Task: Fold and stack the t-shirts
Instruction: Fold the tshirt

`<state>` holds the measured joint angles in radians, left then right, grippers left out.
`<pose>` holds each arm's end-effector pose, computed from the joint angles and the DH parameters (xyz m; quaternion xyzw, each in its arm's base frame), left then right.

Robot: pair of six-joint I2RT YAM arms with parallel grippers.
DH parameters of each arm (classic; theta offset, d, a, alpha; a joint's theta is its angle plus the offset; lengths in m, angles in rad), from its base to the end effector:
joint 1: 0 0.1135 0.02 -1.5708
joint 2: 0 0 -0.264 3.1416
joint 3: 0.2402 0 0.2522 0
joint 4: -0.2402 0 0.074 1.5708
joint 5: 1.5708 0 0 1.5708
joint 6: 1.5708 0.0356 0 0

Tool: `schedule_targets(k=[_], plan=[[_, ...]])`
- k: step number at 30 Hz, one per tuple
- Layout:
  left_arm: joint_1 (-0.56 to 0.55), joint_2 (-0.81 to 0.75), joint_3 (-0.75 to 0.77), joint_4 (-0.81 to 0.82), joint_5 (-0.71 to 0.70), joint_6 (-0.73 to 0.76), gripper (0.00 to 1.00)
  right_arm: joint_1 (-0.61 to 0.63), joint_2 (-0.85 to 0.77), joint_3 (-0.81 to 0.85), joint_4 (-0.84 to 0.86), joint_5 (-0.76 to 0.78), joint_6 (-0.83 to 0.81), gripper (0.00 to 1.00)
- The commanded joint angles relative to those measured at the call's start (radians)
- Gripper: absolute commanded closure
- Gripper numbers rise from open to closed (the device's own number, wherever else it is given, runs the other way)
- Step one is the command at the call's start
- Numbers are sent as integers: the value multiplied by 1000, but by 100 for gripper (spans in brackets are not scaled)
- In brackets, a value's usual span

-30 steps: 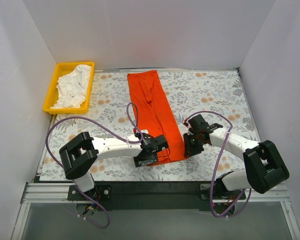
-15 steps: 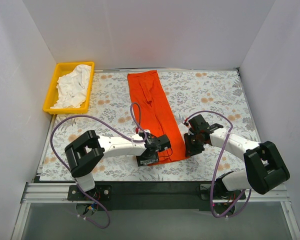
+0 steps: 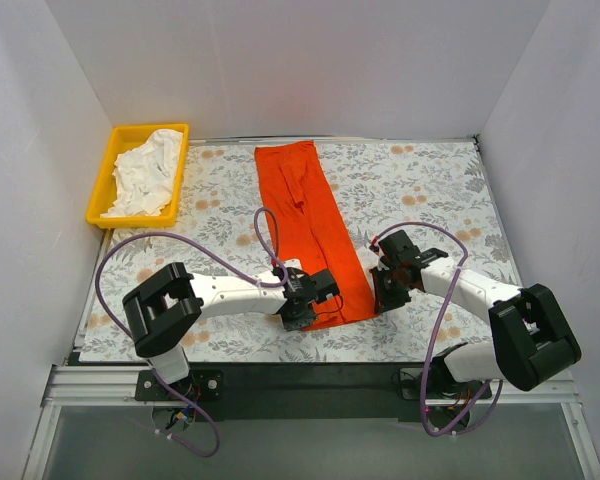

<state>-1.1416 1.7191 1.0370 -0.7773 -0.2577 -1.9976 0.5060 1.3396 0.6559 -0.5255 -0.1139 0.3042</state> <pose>0.1327 -0.2681 0.1590 -0.4175 0.8979 -0.0551 0.1284 0.1957 0.1131 0.1600 -0.1091 0.9761 0.1222 0.1429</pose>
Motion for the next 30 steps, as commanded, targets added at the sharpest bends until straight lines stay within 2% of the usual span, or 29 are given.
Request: schedule_targets(k=[1, 3, 9, 17, 20, 23, 30], plan=[[-7, 48, -89, -36, 46, -190, 100, 3, 21, -44, -45, 43, -7, 88], [-7, 39, -88, -62, 40, -179, 100, 5, 23, -48, -54, 34, -10, 98], [-17, -25, -95, -138, 123, -72, 100, 35, -2, -38, -158, 0, -8, 99], [-78, -131, -129, -151, 435, 46, 100, 124, -92, -41, -352, -96, 36, 99], [-76, -187, -143, -102, 466, 54, 100, 128, -103, 10, -384, -87, 44, 99], [-9, -236, -150, -89, 436, 75, 100, 128, -37, 134, -395, -38, 30, 99], [296, -285, -36, -108, 273, 255, 100, 112, 182, 448, -389, 89, -33, 99]])
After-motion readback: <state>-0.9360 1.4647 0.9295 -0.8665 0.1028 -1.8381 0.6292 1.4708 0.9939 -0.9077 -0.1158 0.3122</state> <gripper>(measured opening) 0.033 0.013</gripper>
